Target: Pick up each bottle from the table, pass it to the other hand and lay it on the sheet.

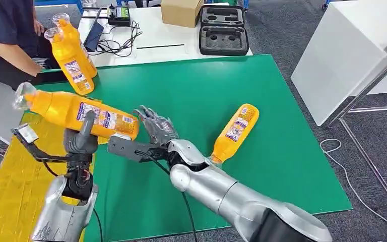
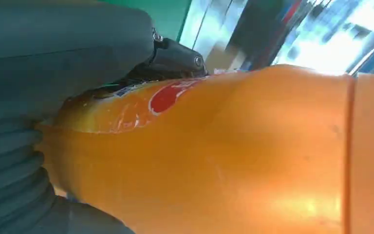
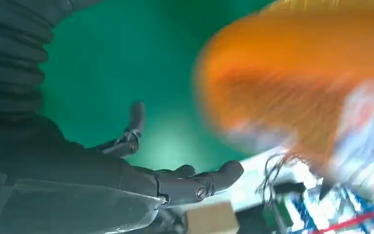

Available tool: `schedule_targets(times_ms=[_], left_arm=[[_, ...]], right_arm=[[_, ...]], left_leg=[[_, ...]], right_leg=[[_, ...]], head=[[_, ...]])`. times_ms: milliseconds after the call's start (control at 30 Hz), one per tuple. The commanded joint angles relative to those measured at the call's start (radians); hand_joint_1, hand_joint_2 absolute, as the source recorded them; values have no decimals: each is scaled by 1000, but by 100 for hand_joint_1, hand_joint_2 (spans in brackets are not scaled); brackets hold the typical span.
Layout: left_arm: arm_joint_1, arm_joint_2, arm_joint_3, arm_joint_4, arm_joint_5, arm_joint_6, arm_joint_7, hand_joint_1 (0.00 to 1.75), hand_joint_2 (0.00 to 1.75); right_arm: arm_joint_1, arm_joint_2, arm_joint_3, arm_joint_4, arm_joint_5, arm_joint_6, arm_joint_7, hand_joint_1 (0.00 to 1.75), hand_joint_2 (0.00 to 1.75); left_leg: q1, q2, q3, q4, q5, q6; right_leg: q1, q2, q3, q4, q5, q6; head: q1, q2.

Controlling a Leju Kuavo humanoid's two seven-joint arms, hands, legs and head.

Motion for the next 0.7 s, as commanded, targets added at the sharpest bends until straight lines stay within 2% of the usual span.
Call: schedule_targets(times_ms=[33,67,200,267,333,367,400,467,500,700], left_arm=[[-32,28,132,58,-147,102,-53,175,175],[-25,43,150,74,-165,122,-60,175,175],[-34,130,253,228,-279,166,-119,175,175],[-45,152,276,266,-419,289,-176,175,175],[-40,199,278,320,-650,487,-223,175,175],[-45,228,272,369,-720,506,-188,175,175],[-49,248,274,419,-792,540,-181,175,175],[-56,293,254,552,-980,652,-185,175,175],[-46,305,247,605,-1072,719,-198,175,175],[-46,295,253,612,-1080,722,-208,175,175]], right_arm=[[34,-91,-248,-130,108,14,-4,0,0],[46,-117,-278,-176,108,10,-3,0,0],[141,-242,-421,-417,119,87,9,0,0],[173,-264,-468,-476,131,104,6,0,0],[188,-292,-503,-529,129,128,1,0,0],[190,-298,-520,-543,123,142,2,0,0],[192,-303,-533,-555,119,157,4,0,0],[189,-311,-555,-575,92,199,-3,0,0],[181,-316,-560,-580,76,218,-10,0,0],[176,-313,-560,-577,74,220,-9,0,0]], left_leg=[[1,-5,5,1,-2,-1],[1,-2,2,0,-1,-1],[1,-4,6,-1,-2,-1],[1,-5,6,-2,-1,-1],[1,-5,5,-1,-1,-1],[1,-7,7,-1,-2,-2],[1,-4,4,-1,-1,-1],[1,-5,7,0,-3,-2],[0,-4,7,-1,-2,-2],[0,-2,4,0,-2,-1]], right_leg=[[1,-4,6,1,-3,-2],[1,-2,3,0,-1,-1],[1,-3,7,-2,-2,-1],[0,-4,8,-2,-2,-2],[1,-4,7,-1,-2,-2],[1,-5,9,-1,-4,-3],[1,-4,6,-1,-2,-2],[1,-4,8,0,-4,-3],[0,-3,7,0,-3,-2],[0,-2,4,0,-2,-1]], head=[[0,0],[0,0],[0,0],[0,0],[0,0],[0,0],[0,0],[0,0],[0,0],[0,0]])
